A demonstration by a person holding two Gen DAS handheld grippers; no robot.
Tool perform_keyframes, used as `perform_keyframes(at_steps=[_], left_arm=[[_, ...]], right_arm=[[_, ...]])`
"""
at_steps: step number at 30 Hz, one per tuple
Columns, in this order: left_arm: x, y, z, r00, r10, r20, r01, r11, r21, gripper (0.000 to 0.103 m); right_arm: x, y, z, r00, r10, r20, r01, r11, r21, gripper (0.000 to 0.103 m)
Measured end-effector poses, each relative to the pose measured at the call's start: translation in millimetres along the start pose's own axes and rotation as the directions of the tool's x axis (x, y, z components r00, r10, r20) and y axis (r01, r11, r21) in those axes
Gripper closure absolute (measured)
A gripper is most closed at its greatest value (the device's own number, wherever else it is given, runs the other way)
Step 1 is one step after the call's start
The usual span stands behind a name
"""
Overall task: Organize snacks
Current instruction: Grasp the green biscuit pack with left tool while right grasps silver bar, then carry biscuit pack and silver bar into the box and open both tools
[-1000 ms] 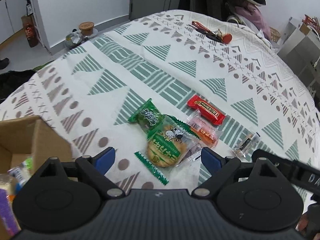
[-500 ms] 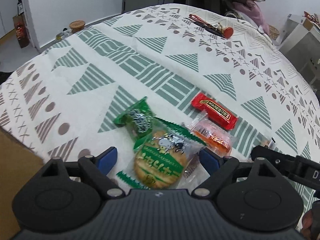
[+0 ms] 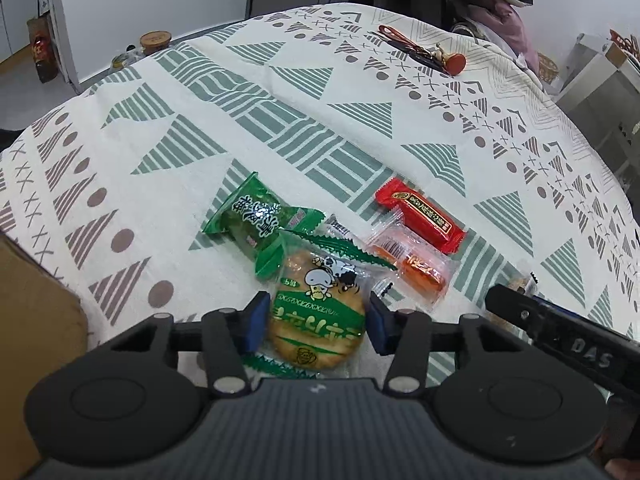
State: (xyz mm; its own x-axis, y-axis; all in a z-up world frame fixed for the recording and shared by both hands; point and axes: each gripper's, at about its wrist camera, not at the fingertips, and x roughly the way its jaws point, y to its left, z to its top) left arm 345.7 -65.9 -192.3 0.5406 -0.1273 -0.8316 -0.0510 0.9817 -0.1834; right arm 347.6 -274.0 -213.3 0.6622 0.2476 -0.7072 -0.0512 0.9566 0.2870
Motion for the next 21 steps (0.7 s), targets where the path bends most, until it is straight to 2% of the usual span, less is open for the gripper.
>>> perform_keyframes(at_steps=[3,13,21], left_arm=[[-8,-1,-2,1.000,-0.001,0.007,0.001,1.000,-0.014,0.054],[-40,-1,-11,1.000,-0.010,0.023,0.011,0.998,-0.055,0.054],[-79,2,-21,0.999,-0.016,0.041,0.020,0.997,-0.081,0.054]], right_arm=[[-2,-3,-1,1.000,-0.011,-0.017,0.011,1.000,0.010,0.083],[-21,-5,-8,0.998,0.021,-0.058,-0.016,0.996,0.082,0.084],[-53,-1,-17,0.999,0.029,-0.034,-0.027,0.996,0.084,0.084]])
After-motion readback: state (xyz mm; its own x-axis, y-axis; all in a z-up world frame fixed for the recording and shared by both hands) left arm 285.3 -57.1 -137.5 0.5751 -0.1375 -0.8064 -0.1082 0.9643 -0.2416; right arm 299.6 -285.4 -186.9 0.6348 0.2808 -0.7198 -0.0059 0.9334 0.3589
